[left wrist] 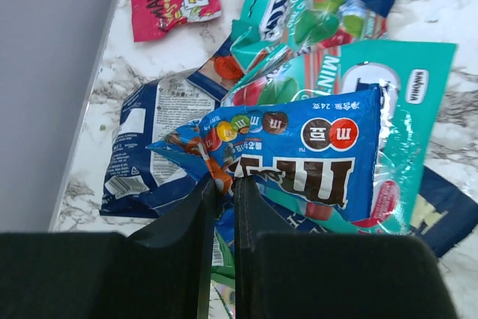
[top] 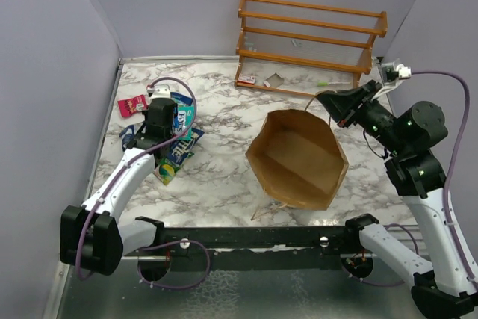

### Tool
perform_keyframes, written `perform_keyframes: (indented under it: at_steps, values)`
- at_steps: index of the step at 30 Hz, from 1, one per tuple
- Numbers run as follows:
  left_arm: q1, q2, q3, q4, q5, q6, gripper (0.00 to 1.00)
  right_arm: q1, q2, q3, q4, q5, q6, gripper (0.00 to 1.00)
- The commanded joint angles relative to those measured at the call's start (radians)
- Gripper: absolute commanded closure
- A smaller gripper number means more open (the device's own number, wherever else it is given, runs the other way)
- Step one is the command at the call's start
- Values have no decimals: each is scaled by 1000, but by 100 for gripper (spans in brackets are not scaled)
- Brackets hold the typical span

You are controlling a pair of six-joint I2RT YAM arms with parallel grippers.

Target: Take the snacks out of the paper bag

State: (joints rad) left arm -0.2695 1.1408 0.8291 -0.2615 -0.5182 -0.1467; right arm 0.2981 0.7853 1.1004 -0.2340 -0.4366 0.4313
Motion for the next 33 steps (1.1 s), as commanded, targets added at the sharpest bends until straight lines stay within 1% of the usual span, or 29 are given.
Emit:
perform_keyframes:
  at_steps: [1,5,8,14,22,23,25,26,28,29,31,33]
  values:
    - [27,43,-2,33,-79,-20,100,-1,5,92,-45,181,77,98]
    - [44,86,-17,50,-39,-20,100,-1,-17,3,-32,483,32,98]
    - [46,124,-12,42,-31,-23,100,-1,-19,-75,-19,658,-15,98]
    - [49,160,-8,34,-36,-30,100,-1,-37,-183,14,858,-99,98]
    - [54,170,-4,30,-85,-44,99,-1,-74,-149,-38,1045,-135,98]
    - [54,170,-5,29,-84,-48,97,-1,-76,-150,-37,1052,-142,98]
    - [55,168,-2,29,-77,-52,89,-1,-78,-159,-36,1046,-144,98]
    - [55,166,1,27,-75,-53,83,-1,-78,-163,-36,1042,-143,98]
    - [55,157,7,24,-71,-54,69,-1,-79,-169,-40,1038,-140,98]
    - [55,152,9,23,-69,-54,64,-1,-80,-168,-41,1034,-142,98]
    - [55,131,18,19,-46,-54,59,-1,-80,-160,-44,1006,-148,98]
    - [55,102,27,19,0,-57,50,-1,-81,-154,-43,946,-149,97]
